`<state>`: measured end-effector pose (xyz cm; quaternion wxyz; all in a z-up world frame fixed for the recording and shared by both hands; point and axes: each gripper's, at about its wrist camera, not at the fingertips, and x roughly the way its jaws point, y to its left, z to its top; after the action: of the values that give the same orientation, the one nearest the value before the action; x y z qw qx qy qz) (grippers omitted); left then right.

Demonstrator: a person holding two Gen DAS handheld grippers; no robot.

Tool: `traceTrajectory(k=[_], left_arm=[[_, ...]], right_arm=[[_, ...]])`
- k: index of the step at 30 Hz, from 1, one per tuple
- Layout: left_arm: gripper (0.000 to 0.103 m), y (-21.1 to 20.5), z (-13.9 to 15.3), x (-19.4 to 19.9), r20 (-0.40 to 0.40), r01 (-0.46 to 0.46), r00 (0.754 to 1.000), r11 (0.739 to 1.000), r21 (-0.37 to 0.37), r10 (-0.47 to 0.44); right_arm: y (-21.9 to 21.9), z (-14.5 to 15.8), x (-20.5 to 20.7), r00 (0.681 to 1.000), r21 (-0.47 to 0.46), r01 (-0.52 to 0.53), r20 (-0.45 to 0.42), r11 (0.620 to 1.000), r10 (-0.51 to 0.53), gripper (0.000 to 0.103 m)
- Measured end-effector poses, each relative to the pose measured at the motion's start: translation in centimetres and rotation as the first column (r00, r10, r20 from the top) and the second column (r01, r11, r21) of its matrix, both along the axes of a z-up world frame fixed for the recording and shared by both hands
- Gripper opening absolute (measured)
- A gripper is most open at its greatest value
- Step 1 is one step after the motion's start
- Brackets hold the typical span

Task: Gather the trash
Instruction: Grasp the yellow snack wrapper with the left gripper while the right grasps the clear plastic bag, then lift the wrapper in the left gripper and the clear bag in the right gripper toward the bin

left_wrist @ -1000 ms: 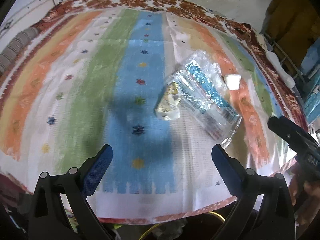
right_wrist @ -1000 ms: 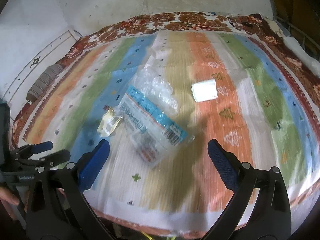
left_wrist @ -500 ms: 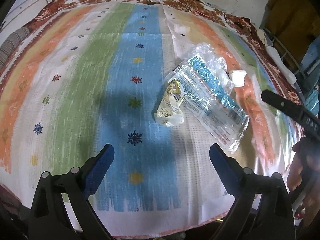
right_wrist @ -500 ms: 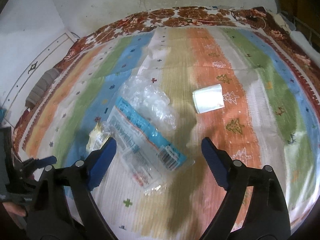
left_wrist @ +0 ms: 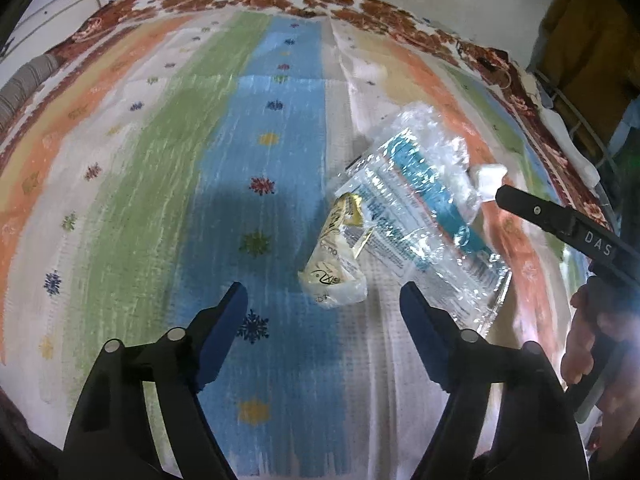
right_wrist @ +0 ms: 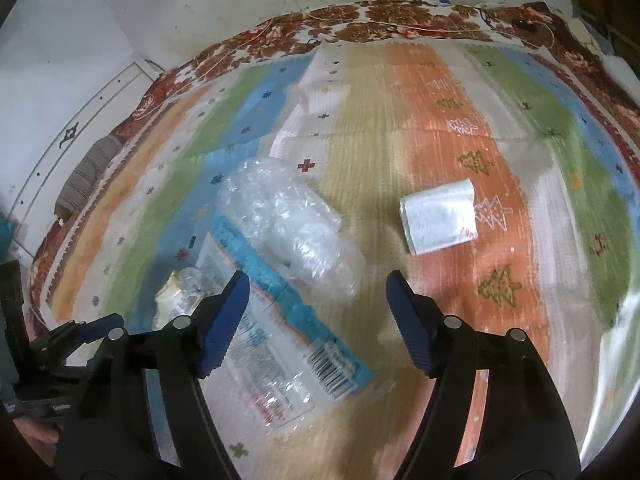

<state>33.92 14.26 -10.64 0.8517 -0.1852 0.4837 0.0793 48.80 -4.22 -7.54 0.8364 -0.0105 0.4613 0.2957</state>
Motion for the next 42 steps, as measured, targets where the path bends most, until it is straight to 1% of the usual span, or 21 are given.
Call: traceTrajectory(k=[2,3,5,7,9,10,12,13,14,16,17,19,20,23,28,29,31,35,38,42], left_arm=[[0.072,0.0,-0.5,0.4,-0.004,0.002,1.0,1.0,0.006,-0.002],[0.071,0.0,-0.6,0.5,-0.001,0.002,1.0,1.0,0.005,-0.002],[0.062,0.1,-0.9,0.7,0.007,0.001,1.0,1.0,-0.006,-0.001],[0.059,0.2,-1.1,1.2,0.008,0.002,1.0,1.0,-0.018,-0.002],[0.055,0.1,-1.4,1.6,0.007,0.006,1.0,1.0,-0.014,-0.006],[0.052,0.1,-1.5,1.7,0.007,0.008,1.0,1.0,-0.011,-0.008],[0.046,0.0,-1.8,2.0,0.011,0.011,1.0,1.0,-0.015,-0.011],[0.04,-0.1,-1.9,2.1,0.011,0.012,1.0,1.0,-0.012,-0.012],[0.039,-0.2,-2.0,2.2,0.011,0.015,1.0,1.0,-0.002,-0.015],[0.034,-0.5,-1.9,2.3,0.015,0.017,1.0,1.0,0.018,-0.017],[0.031,-0.5,-1.8,2.3,0.016,0.015,1.0,0.999,0.028,-0.015],[0.024,-0.5,-1.6,2.3,0.008,0.002,1.0,0.999,0.042,-0.003],[0.021,-0.3,-1.4,2.2,0.001,-0.01,1.0,0.999,0.047,0.01],[0.017,0.2,-0.5,1.3,0.003,-0.039,0.999,0.999,0.014,0.038],[0.015,0.1,1.4,-0.3,0.011,-0.04,0.999,0.999,0.025,0.04],[0.015,0.1,1.8,-0.6,0.008,-0.047,0.999,0.999,0.022,0.047],[0.014,0.2,2.6,-1.4,-0.002,-0.064,0.998,0.998,0.005,0.064],[0.014,-0.2,4.2,-2.5,-0.008,-0.052,0.999,0.999,-0.014,0.051],[0.014,-0.3,5.1,-3.1,-0.006,-0.049,0.999,0.998,-0.047,0.049],[0.013,-0.5,6.7,-4.4,0.014,-0.051,0.999,0.995,-0.088,0.052]], right_arm=[[0.4,-0.8,0.6,1.0,-0.005,-0.003,-0.007,1.0,0.003,0.062],[0.7,-1.2,0.9,1.0,-0.003,0.0,-0.016,1.0,0.0,0.058],[1.1,-1.6,1.4,1.0,0.014,-0.005,-0.029,1.0,0.005,0.054],[1.6,-1.8,1.9,1.0,0.022,-0.008,-0.029,1.0,0.009,0.051],[2.0,-2.1,2.4,0.999,0.03,-0.006,-0.048,1.0,0.008,0.043],[2.0,-2.4,2.7,0.998,0.029,-0.002,-0.055,1.0,0.004,0.038],[1.9,-2.8,3.0,0.997,0.043,0.005,-0.074,0.999,-0.001,0.034],[1.8,-3.0,3.1,0.996,0.053,0.004,-0.086,0.999,0.001,0.031],[1.7,-3.1,3.2,0.995,0.058,0.004,-0.095,0.998,0.002,0.03],[1.4,-3.1,3.3,0.995,0.07,0.002,-0.101,0.998,0.005,0.021],[1.4,-3.0,3.2,0.995,0.072,0.0,-0.101,0.997,0.008,0.02],[1.5,-2.3,2.9,0.997,0.062,-0.007,-0.07,0.998,0.011,0.015],[1.6,-1.9,2.7,0.999,0.05,-0.011,-0.051,0.999,0.013,0.014],[1.9,0.1,1.9,0.999,0.025,-0.029,0.031,0.999,0.028,0.013],[1.5,2.8,0.6,0.994,0.013,-0.027,0.104,1.0,0.025,0.013],[1.5,3.1,0.4,0.993,0.003,-0.024,0.114,1.0,0.023,0.013],[1.5,4.1,-0.3,0.988,-0.049,-0.014,0.153,0.999,0.021,0.013],[1.2,5.7,-1.7,0.984,-0.067,-0.019,0.177,0.998,0.031,0.013],[1.1,6.5,-3.0,0.984,-0.082,-0.028,0.173,0.996,0.042,0.013],[1.3,6.9,-5.3,0.98,-0.146,-0.057,0.183,0.988,0.083,0.013]])
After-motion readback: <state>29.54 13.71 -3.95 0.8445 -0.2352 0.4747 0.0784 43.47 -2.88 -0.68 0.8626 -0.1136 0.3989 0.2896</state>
